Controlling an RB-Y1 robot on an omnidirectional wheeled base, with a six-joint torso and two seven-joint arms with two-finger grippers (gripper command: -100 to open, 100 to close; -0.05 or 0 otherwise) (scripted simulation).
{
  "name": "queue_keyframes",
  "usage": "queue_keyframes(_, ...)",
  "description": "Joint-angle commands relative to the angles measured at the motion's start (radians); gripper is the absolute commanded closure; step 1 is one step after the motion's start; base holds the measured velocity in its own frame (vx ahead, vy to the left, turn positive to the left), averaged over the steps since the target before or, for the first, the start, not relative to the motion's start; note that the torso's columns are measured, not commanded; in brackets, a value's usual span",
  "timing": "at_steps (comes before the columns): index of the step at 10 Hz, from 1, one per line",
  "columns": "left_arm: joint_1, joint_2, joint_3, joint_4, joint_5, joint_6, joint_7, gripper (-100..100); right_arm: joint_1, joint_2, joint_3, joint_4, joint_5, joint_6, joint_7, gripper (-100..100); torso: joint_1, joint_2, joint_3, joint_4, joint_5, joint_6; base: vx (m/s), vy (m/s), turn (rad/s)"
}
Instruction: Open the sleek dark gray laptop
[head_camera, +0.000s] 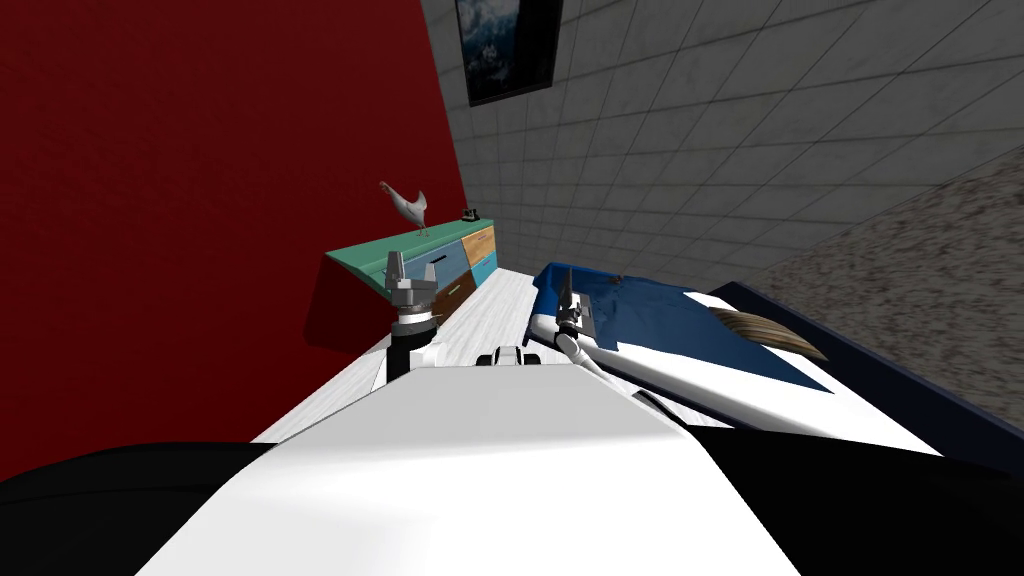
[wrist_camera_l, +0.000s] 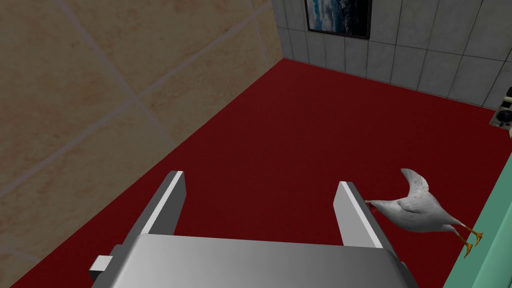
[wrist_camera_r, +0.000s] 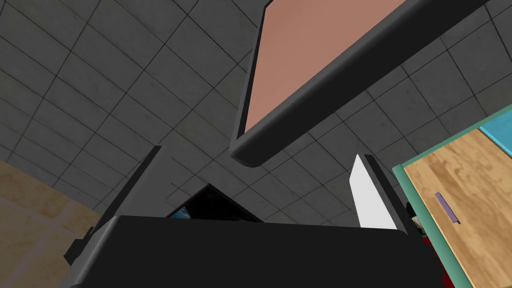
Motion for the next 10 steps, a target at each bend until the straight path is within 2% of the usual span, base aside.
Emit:
queue_keyframes(1,0.000,0.000,0.000,0.000,0.000,0.000,0.000,0,0.000,0.000,0.000,0.000,0.000,0.000,0.000,100,0.000,0.000,0.000,0.000,0.000,0.000,0.000,0.000,0.000)
queue_keyframes(10,0.000,0.000,0.000,0.000,0.000,0.000,0.000,0,0.028,0.104,0.031,-0.033,0.013,0.075,-0.258,100,0.003,-0.001,-0.001,0.000,0.001,0.000,-0.040,-0.146,0.029)
